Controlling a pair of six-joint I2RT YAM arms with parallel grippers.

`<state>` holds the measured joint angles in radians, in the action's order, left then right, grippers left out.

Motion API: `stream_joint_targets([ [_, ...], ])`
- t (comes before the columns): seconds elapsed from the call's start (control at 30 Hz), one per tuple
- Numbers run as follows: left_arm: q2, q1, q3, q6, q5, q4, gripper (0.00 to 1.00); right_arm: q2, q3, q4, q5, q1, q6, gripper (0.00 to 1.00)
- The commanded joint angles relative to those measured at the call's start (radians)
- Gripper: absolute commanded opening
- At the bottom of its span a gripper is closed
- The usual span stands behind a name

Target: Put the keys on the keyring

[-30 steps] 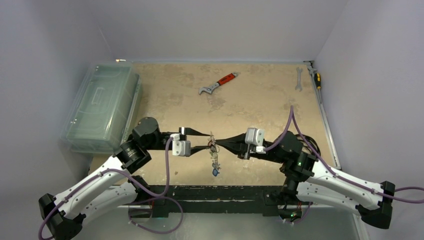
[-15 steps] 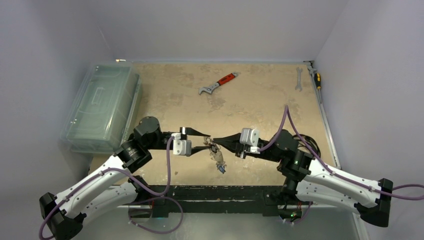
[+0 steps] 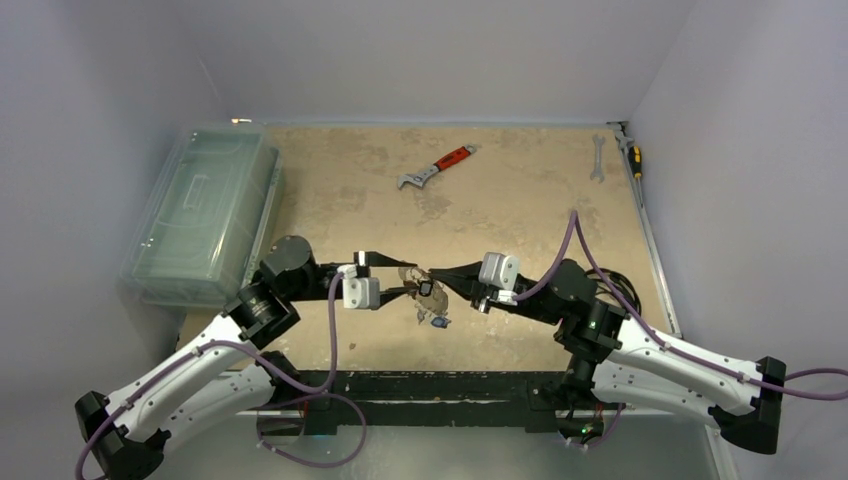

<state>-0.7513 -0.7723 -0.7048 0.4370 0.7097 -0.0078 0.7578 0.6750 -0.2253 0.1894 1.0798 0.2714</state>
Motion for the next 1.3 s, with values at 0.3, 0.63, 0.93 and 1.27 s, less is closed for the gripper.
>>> stream_joint_targets([
  [0.3,0.016,0.008,-0.002,-0.038,0.079,0.066,0.27,-0.012,0.065,-0.088,-0.117,-0.003,0.021,0.0],
  [0.63,-0.034,0.008,-0.002,-0.056,0.066,0.072,0.37,-0.036,0.067,-0.088,-0.071,-0.003,0.014,0.0],
  [0.93,-0.003,0.008,0.005,-0.023,0.019,0.047,0.4,-0.048,0.063,-0.085,-0.055,-0.003,0.009,0.0],
  [1.27,-0.019,0.008,0.023,0.054,0.013,-0.025,0.49,-0.063,0.075,-0.073,-0.01,-0.003,0.003,0.0],
])
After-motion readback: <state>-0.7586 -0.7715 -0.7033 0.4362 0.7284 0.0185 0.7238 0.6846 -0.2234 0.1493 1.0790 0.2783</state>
